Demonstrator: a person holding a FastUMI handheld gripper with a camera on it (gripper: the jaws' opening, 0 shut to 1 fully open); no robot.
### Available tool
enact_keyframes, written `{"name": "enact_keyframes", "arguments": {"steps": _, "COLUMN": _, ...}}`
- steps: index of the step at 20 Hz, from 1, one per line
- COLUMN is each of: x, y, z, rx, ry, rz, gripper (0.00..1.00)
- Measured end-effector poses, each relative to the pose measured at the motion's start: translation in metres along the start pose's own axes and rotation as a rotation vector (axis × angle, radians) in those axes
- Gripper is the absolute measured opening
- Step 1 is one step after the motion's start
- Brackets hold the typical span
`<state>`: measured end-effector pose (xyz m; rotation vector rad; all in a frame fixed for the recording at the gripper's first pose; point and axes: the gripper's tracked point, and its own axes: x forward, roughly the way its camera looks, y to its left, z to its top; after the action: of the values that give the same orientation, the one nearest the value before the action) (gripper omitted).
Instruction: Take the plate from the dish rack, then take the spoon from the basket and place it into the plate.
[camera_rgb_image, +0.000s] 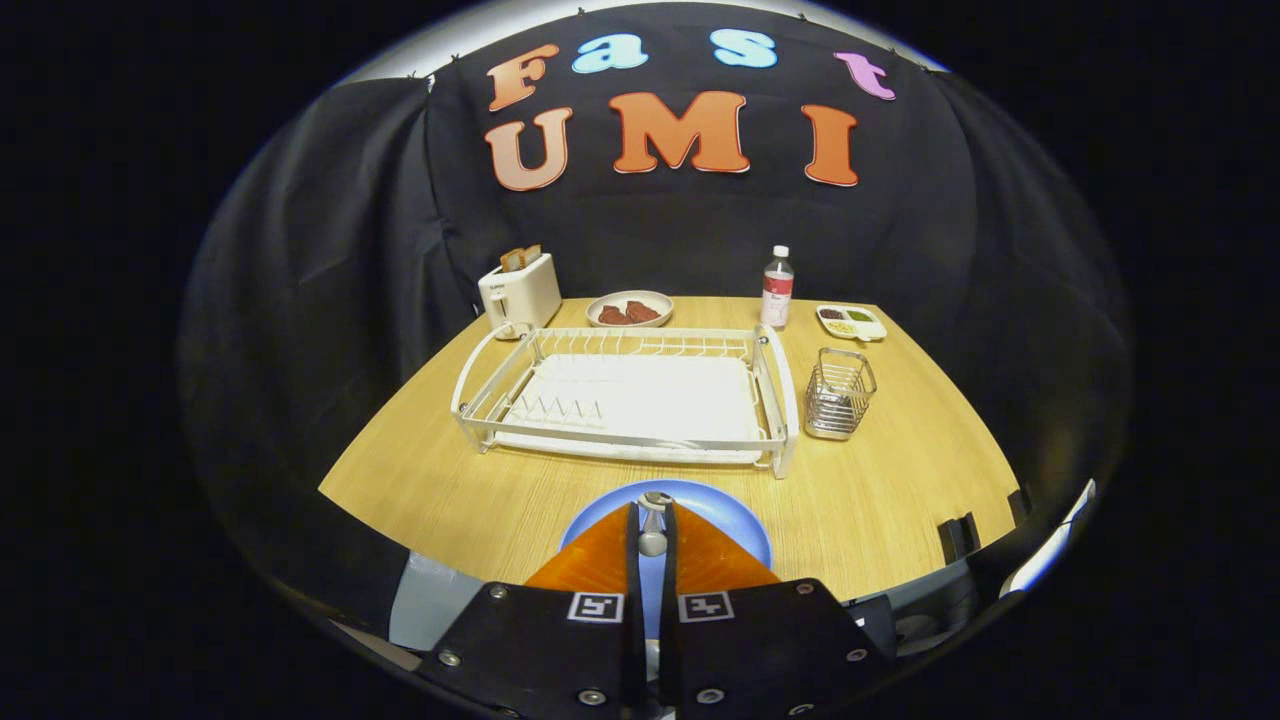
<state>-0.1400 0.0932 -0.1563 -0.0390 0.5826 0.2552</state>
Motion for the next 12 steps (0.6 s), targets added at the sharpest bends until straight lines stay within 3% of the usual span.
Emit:
{"name": "enact_keyframes", "arguments": {"steps": 7, "x": 0.022, "y": 0.001, "z": -0.019, "rx": -0.040, "ry": 0.032, "rz": -0.010, "gripper": 0.06}}
{"name": "enact_keyframes", "arguments": {"steps": 12, "x": 0.028, "y": -0.005, "z": -0.024, "rx": -0.033, "ry": 0.052, "rz": -0.031, "gripper": 0.15}}
